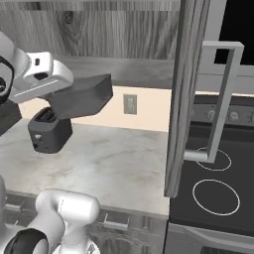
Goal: Retrieve the tupperware and aluminum foil from the cabinet and place them on the dining counter near the plate with steaks to prepare for storing leftovers.
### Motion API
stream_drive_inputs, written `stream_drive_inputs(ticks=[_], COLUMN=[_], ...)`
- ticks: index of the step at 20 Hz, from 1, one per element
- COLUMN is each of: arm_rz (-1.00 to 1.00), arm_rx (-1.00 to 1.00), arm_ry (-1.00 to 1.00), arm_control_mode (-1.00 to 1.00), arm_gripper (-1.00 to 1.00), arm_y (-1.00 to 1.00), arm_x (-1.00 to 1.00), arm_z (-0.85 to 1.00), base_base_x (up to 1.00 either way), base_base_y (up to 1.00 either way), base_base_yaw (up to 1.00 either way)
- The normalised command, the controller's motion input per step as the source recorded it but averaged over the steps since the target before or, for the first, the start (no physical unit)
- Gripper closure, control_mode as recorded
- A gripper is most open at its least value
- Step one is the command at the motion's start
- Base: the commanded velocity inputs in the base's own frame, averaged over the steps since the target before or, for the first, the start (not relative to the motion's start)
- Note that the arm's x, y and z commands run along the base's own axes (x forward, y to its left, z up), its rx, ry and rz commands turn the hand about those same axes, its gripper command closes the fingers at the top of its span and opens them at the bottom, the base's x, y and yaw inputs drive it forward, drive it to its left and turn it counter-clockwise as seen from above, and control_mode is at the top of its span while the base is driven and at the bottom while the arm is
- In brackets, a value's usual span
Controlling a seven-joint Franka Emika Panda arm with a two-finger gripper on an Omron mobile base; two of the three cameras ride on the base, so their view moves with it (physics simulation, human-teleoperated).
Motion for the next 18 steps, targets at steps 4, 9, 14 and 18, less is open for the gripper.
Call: stream_drive_inputs(ticks=[4, 9, 14, 18], arm_rz=[0.0, 0.0, 0.0, 0.0], arm_rx=[-0.06, 0.0, 0.0, 0.0], arm_ry=[0.07, 0.0, 0.0, 0.0], arm_control_mode=[1.0, 1.0, 1.0, 1.0], arm_gripper=[1.0, 1.0, 1.0, 1.0], arm_y=[0.23, 0.0, 0.0, 0.0], arm_x=[-0.63, 0.0, 0.0, 0.0], arm_z=[0.0, 0.0, 0.0, 0.0], base_base_x=[-0.23, -1.0, -1.0, -1.0], base_base_y=[0.05, 0.08, 0.0, -0.03], base_base_yaw=[0.0, 0.08, 0.17, 0.35])
